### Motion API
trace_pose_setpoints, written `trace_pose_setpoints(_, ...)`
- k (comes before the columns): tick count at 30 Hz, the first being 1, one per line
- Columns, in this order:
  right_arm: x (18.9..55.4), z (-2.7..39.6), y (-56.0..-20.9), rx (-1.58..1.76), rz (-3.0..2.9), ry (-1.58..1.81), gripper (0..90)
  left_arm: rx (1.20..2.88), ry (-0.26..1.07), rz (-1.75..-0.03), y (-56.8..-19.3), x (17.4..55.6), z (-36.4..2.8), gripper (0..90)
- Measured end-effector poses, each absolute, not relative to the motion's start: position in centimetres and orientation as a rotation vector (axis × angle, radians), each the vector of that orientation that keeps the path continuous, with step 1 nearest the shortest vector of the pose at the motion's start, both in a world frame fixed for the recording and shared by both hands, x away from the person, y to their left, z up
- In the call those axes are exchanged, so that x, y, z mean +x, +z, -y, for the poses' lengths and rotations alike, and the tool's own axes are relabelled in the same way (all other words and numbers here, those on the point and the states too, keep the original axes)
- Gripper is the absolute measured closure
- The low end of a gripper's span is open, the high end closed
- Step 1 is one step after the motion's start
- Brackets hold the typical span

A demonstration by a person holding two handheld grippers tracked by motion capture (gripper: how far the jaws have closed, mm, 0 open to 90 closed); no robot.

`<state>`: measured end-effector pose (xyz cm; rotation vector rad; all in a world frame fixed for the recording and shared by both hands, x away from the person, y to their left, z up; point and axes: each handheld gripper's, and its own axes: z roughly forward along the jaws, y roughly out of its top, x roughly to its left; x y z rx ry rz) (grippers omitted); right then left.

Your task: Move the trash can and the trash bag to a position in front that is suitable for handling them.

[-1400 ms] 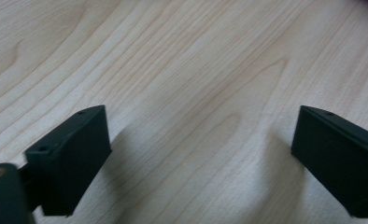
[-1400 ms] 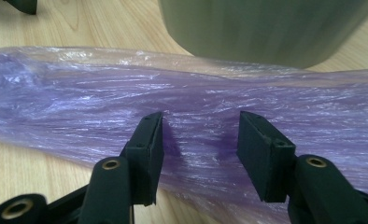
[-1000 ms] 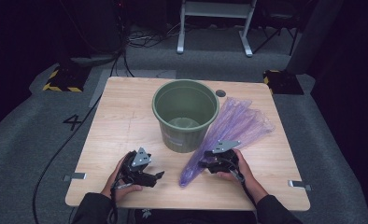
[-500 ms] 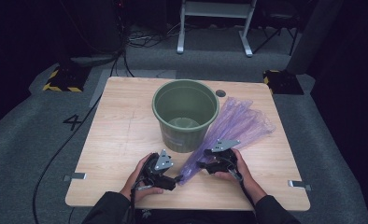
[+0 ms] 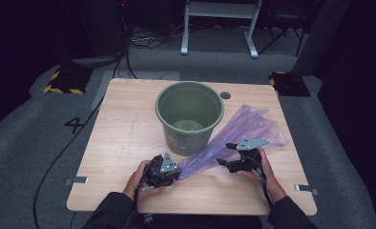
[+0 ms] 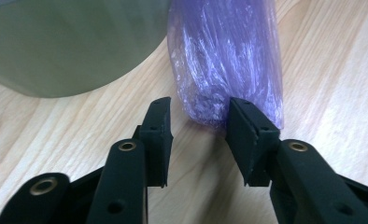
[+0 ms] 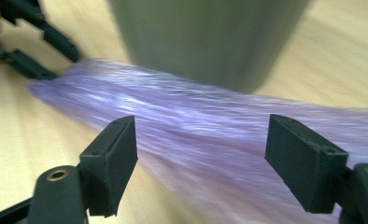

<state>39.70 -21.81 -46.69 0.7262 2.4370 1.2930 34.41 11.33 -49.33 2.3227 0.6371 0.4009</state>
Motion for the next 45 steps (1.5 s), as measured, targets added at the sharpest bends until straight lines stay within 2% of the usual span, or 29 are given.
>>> trace_pose_setpoints(11, 41.2, 22.1, -47.9, 0.797, -2.444, 1.231, 22.4, 2.295, 0.368, -0.67, -49.5, 35.6, -13.5, 64.2)
trace_pose_setpoints(15, 41.9, 22.5, -48.6, 0.853, -2.45, 1.186, 21.4, 2.282, 0.373, -0.68, -49.6, 36.4, -14.4, 71.8)
trace_pose_setpoints(20, 42.3, 22.5, -49.2, 0.876, -2.456, 1.132, 24.1, 2.28, 0.36, -0.679, -49.6, 37.0, -14.8, 73.6)
trace_pose_setpoints(23, 42.7, 22.6, -49.8, 0.906, -2.469, 1.117, 28.6, 2.268, 0.36, -0.686, -49.6, 36.9, -14.9, 62.5)
trace_pose_setpoints(24, 42.8, 22.7, -49.9, 0.913, -2.476, 1.123, 32.7, 2.263, 0.366, -0.687, -49.5, 36.8, -15.0, 58.3)
trace_pose_setpoints(25, 42.9, 22.8, -50.1, 0.912, -2.477, 1.121, 34.6, 2.261, 0.375, -0.696, -49.4, 36.7, -15.2, 48.9)
trace_pose_setpoints(26, 42.9, 22.8, -50.1, 0.912, -2.477, 1.121, 34.6, 2.247, 0.369, -0.703, -49.2, 36.7, -15.4, 48.9)
trace_pose_setpoints(28, 42.9, 22.9, -50.1, 0.917, -2.474, 1.13, 36.8, 2.216, 0.369, -0.717, -49.0, 36.6, -15.9, 36.3)
trace_pose_setpoints(30, 42.9, 23.1, -50.1, 0.923, -2.464, 1.126, 41.1, 2.213, 0.379, -0.755, -48.9, 36.5, -16.5, 29.2)
trace_pose_setpoints(35, 42.8, 23.2, -50.1, 0.919, -2.465, 1.129, 38.9, 2.214, 0.394, -0.819, -49.2, 36.1, -18.4, 21.1)
trace_pose_setpoints(36, 42.7, 23.3, -49.9, 0.92, -2.49, 1.139, 30.5, 2.229, 0.402, -0.84, -49.5, 35.8, -19.2, 20.6)
trace_pose_setpoints(42, 41.6, 24.0, -47.6, 0.765, -2.436, 1.115, 22.7, 2.231, 0.39, -0.896, -50.0, 35.0, -21.2, 17.2)
trace_pose_setpoints(45, 41.6, 24.3, -47.2, 0.739, -2.425, 1.122, 22.6, 2.221, 0.365, -0.91, -50.2, 34.8, -21.6, 15.5)
